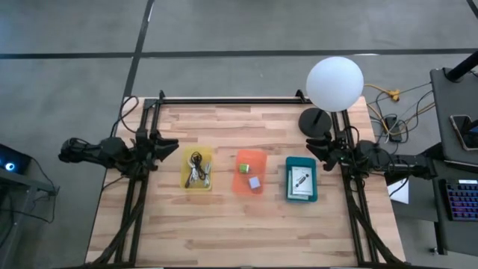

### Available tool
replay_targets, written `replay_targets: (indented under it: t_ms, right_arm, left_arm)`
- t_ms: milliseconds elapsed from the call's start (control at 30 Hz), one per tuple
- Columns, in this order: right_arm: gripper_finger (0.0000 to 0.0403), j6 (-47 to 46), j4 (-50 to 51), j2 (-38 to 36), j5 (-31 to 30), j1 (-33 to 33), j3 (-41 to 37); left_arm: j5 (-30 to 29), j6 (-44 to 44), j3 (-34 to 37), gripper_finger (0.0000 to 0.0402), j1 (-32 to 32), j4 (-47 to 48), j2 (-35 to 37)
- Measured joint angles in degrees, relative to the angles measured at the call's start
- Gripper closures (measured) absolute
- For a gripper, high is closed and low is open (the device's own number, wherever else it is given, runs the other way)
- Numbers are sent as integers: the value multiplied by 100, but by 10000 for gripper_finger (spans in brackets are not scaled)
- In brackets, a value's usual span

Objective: Pick and place items into bin
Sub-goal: Return to Home Position

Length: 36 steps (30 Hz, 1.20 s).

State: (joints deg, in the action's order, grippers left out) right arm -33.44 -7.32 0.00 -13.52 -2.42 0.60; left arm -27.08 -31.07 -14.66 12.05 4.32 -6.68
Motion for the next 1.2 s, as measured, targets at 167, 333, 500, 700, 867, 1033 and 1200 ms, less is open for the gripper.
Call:
replay_targets:
  t_ms: [167,333,500,700,867,1033,1200]
  right_arm:
    - [243,-1,-50,-1,-7,0,2]
    - [243,-1,-37,-1,-3,-86,2]
    - [243,-1,-37,-1,-2,-119,2]
    - [243,-1,-35,49,-2,-122,2]
    - [243,-1,-36,103,-4,-122,2]
    - [243,-1,-30,124,-2,-122,2]
    - [243,-1,-23,126,-3,-122,2]
  left_arm:
    - [1,-2,0,283,-2,-7,-197]
    - [1,0,0,283,-2,10,-362]
    - [3,0,-2,283,-2,7,-500]
    - [4,0,0,283,-7,19,-617]
    - [4,-1,-1,283,-7,15,-664]
    - [4,-2,-1,283,-7,16,-658]
    - [4,-2,-2,283,-4,15,-666]
